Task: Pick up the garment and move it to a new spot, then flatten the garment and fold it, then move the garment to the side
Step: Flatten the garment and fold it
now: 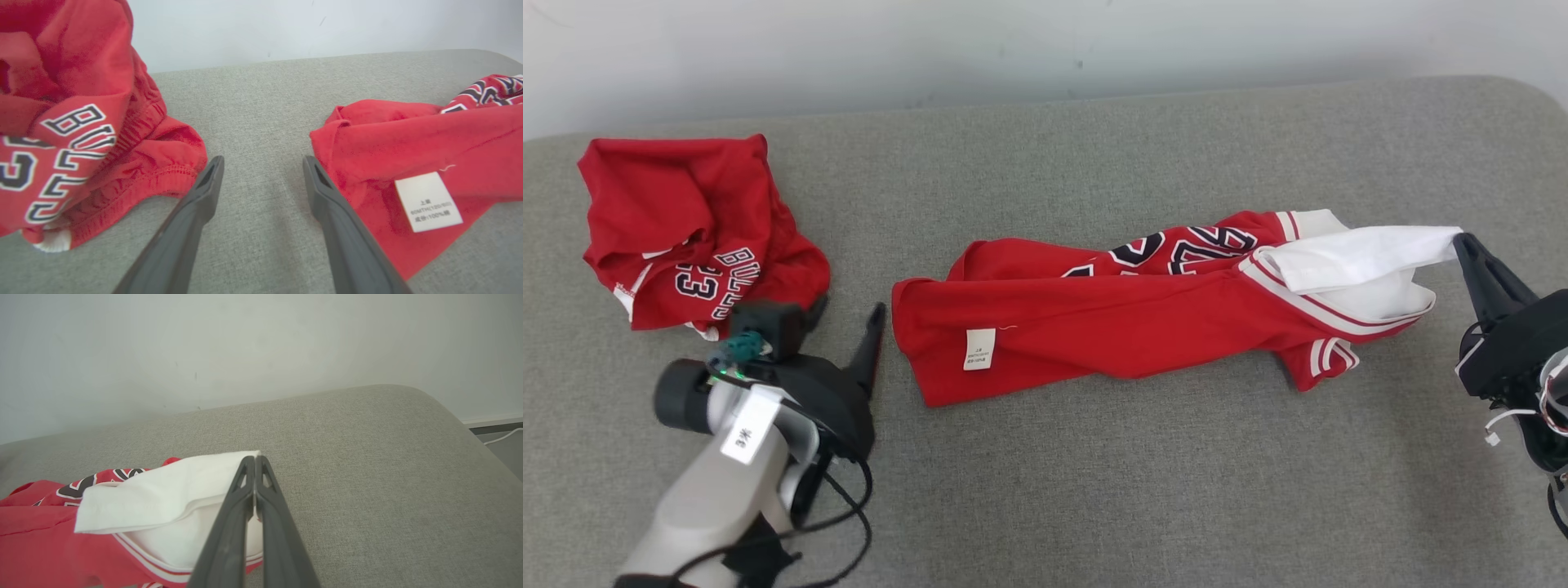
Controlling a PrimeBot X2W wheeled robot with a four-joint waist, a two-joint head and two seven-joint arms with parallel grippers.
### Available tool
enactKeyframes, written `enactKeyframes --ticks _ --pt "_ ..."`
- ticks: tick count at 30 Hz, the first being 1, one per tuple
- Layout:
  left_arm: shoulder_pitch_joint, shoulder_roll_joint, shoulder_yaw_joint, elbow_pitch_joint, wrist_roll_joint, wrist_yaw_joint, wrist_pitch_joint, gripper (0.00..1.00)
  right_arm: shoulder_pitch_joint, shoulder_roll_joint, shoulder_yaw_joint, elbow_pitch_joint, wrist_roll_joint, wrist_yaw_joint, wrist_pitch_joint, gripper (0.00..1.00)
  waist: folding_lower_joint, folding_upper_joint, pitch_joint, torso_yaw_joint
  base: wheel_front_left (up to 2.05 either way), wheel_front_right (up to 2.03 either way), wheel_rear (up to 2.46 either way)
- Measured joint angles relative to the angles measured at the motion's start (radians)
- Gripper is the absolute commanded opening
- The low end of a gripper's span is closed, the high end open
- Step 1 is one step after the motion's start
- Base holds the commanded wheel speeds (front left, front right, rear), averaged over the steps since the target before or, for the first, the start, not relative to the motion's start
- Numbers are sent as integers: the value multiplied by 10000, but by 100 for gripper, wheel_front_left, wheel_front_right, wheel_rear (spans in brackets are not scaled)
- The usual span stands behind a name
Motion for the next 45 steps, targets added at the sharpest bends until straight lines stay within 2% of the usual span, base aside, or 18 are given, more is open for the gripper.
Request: enactKeyframes --ticks 8,16,33,34,36,45 --pt "1018 -136 -150 -673 132 351 -130 100 23 92 111 326 -12 88 -132 0 0 -1 -289 79 0 0 0" --pt "1315 -261 -211 -957 84 265 -171 100 49 180 265 500 -38 174 -219 0 0 -1 -414 140 0 0 0" --pt "878 -372 -217 -420 46 -23 -153 99 -265 456 573 598 -180 349 -293 0 0 -1 -177 -416 0 0 0" --pt "852 -382 -211 -341 42 -25 -94 48 -313 462 581 617 -180 349 -295 0 0 -1 -145 -448 0 0 0" --pt "823 -433 -228 -165 21 -81 23 0 -423 454 568 652 -178 351 -330 0 0 -1 -85 -509 0 0 0" --pt "652 -516 -359 86 69 -188 163 0 -412 428 497 941 -171 391 -541 0 0 -1 -15 -523 0 0 0"
